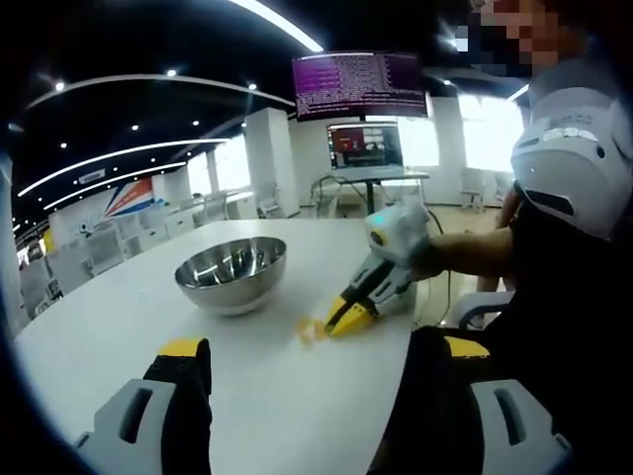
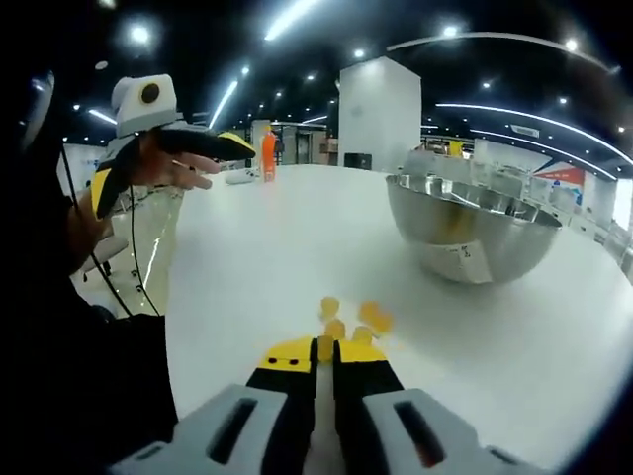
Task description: Pick up the QQ candy scattered on the table and place it into the stainless steel bowl on the table
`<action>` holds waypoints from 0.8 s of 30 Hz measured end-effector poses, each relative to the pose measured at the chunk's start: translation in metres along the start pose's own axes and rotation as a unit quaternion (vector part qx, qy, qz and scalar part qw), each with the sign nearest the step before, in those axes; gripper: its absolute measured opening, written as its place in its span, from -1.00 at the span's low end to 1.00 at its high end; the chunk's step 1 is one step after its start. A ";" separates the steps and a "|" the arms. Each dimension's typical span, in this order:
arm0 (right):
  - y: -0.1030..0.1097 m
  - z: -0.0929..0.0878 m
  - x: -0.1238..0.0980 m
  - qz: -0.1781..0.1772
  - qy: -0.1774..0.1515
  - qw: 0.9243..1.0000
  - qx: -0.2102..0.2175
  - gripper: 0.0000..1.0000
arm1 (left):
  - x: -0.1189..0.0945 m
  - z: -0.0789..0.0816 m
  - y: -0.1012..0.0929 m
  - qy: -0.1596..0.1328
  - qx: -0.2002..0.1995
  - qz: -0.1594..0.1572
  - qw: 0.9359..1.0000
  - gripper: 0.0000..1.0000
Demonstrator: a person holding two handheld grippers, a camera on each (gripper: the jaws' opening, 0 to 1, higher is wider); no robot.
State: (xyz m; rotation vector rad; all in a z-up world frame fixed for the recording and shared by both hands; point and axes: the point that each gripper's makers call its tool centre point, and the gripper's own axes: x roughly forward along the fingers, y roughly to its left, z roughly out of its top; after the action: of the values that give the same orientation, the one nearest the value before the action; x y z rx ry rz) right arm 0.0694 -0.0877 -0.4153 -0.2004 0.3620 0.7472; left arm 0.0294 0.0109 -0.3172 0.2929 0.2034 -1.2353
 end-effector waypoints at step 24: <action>-0.034 0.146 -0.060 -0.045 -0.144 0.988 -0.037 -0.88 | -0.004 0.004 0.010 -0.008 -0.002 0.022 1.000 0.91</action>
State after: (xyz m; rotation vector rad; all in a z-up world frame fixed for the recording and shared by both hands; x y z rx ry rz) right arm 0.0885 -0.1054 -0.2557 -0.1743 0.0504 0.6893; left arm 0.0379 0.0161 -0.3114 0.2827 0.1858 -1.1925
